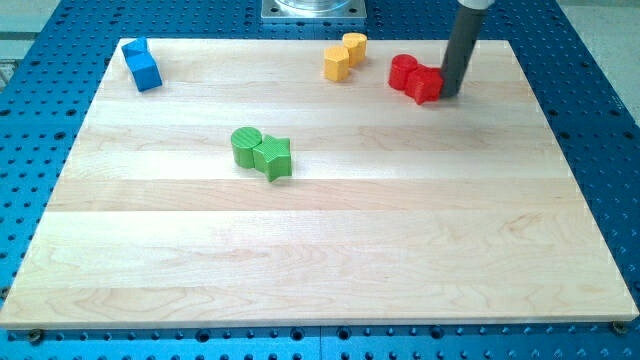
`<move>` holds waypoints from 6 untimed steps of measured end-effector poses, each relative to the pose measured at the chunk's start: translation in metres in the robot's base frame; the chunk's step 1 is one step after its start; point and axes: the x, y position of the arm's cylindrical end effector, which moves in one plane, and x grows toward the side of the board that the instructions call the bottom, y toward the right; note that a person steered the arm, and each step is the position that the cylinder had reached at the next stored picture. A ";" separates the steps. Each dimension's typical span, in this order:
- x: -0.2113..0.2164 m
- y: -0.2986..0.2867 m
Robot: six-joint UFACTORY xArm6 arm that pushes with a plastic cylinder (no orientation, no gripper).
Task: Place red circle to the top right of green circle
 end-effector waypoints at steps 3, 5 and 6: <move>-0.044 -0.054; 0.020 -0.172; 0.011 -0.240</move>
